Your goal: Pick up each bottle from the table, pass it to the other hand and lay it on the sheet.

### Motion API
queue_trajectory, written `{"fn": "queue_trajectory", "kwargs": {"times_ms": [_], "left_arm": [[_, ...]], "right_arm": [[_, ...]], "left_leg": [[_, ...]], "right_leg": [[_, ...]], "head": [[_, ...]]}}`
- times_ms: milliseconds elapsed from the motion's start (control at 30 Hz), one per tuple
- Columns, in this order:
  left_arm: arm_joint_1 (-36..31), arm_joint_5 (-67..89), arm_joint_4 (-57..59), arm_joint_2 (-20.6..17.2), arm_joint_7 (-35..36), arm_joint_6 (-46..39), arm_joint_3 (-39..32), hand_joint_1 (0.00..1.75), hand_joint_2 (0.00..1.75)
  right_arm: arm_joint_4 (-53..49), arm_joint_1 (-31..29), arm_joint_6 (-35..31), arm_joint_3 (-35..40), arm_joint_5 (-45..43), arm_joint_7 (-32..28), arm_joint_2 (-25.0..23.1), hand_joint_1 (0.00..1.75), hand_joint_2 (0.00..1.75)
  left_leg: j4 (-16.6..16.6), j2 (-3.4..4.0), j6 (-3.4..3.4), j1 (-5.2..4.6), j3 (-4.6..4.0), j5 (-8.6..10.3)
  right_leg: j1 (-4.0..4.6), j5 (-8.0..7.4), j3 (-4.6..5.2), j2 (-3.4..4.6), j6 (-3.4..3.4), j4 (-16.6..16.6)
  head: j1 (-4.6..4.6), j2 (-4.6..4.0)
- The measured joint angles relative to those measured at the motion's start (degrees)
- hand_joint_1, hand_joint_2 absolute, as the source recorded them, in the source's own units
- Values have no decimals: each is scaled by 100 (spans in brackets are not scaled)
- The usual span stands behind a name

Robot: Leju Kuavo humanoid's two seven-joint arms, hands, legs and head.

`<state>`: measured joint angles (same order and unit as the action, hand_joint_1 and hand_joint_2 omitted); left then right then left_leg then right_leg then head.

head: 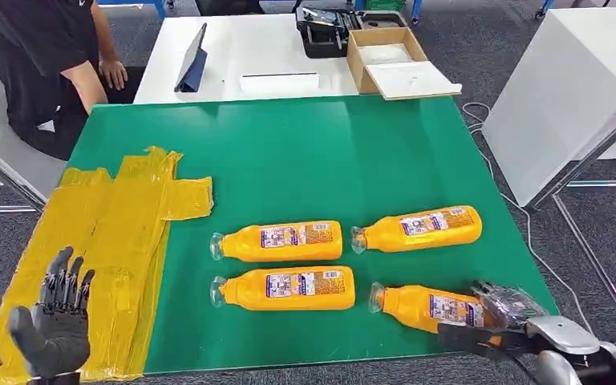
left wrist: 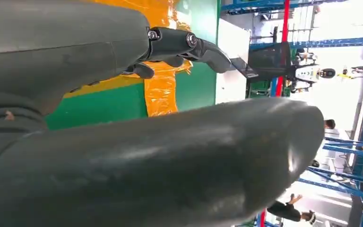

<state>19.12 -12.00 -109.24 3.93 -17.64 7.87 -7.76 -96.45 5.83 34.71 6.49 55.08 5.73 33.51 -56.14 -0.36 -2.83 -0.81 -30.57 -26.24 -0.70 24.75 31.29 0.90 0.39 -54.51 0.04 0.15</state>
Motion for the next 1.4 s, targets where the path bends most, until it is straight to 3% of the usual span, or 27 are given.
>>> {"fn": "queue_trajectory", "kwargs": {"times_ms": [400, 567, 733, 1000, 1400], "left_arm": [[-378, -44, 319, -15, 57, -87, 199, 0, 0], [-622, -120, 555, -81, 48, -186, 327, 0, 0], [-886, -171, 878, -160, -15, -293, 467, 0, 0], [-1084, -157, 1150, -197, -61, -396, 535, 0, 0], [-1492, -133, 1554, -197, -70, -396, 623, 0, 0]], "right_arm": [[2, 218, -37, -371, -374, -24, 380, 175, 175], [91, 245, -98, -406, -1026, -55, 843, 175, 175], [404, -101, -304, -334, -1850, -57, 1202, 175, 175], [472, -721, -605, -207, -3633, 46, 1386, 175, 175], [7, -906, -1058, -325, -4610, -4, 1545, 175, 175]], "left_leg": [[-1, 2, -5, -11, 11, 1], [-2, -1, -7, -12, -1, 2], [-2, 4, -8, -12, 2, 2], [-2, 3, -8, -10, 5, 5], [-3, -2, -8, -10, -2, 5]], "right_leg": [[-3, -1, -7, 1, 2, 1], [-6, -2, -7, -1, 2, 1], [-5, -5, -6, 4, 6, 0], [-6, -6, -3, 3, 7, 0], [-5, -5, 0, 0, 7, -1]], "head": [[0, 0], [-2, 0], [-2, 0], [-4, 0], [0, 0]]}}
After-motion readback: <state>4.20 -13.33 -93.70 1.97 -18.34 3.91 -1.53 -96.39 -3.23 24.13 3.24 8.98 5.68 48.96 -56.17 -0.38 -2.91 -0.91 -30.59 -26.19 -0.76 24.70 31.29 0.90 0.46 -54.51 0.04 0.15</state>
